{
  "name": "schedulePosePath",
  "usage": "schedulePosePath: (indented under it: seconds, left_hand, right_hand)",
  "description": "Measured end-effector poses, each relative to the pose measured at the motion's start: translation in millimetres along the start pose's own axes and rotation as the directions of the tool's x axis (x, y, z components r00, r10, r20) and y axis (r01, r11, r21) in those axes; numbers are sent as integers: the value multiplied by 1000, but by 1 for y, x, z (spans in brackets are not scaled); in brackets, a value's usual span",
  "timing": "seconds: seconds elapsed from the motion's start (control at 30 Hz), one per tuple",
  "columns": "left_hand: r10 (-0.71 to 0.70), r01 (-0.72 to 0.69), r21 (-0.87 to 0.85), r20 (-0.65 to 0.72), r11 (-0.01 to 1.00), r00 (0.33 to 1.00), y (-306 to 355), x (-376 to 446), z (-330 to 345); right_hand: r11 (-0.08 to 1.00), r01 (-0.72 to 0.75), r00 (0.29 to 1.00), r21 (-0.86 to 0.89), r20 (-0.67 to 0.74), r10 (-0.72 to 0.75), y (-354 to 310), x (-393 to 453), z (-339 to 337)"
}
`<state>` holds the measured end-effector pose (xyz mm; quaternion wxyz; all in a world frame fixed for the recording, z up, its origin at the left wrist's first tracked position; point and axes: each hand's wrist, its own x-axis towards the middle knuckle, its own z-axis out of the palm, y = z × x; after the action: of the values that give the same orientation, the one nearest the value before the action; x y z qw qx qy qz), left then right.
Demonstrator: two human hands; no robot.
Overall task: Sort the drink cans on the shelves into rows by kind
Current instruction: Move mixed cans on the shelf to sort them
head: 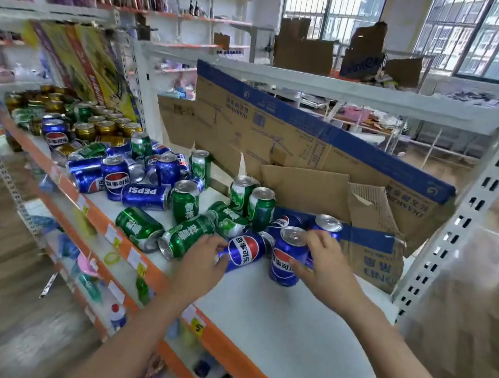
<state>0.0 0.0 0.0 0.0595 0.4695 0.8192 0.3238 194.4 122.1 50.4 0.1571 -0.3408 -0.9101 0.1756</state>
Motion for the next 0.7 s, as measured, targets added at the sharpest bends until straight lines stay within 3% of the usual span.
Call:
schedulePosePath:
  seconds: [0.1,0.2,0.23,0.3,0.43,0.57,0.7]
  left_hand:
    - [1,-17,197,80,980,997,3,30,25]
    - [-54,-5,412,130,911,990,-1,37,41]
    - [-54,-16,455,140,891,989,-5,38,43]
    - [-68,-31,456,199,889,978,-8,42,40]
    - [-175,116,218,271,969,947,-20,42,25]
    - [-164,179,-60,202,982,966,-45,19,-11]
    - [-258,265,-490,83,831,963,-74,11,-83]
  right_hand:
    - [954,-152,982,259,-69,175,1,34,22]
    - [669,-325,925,668,80,370,2,41,51]
    - [632,-310,924,710,69,375,5,40,60]
    - [660,-231,937,715,-19,349,4,35,70]
    - [721,-171,951,671,-79,298,-5,34,76]
    - [680,-262,957,684,95,274,-34,29,71]
    - [637,-269,962,722,177,206,-105,36,84]
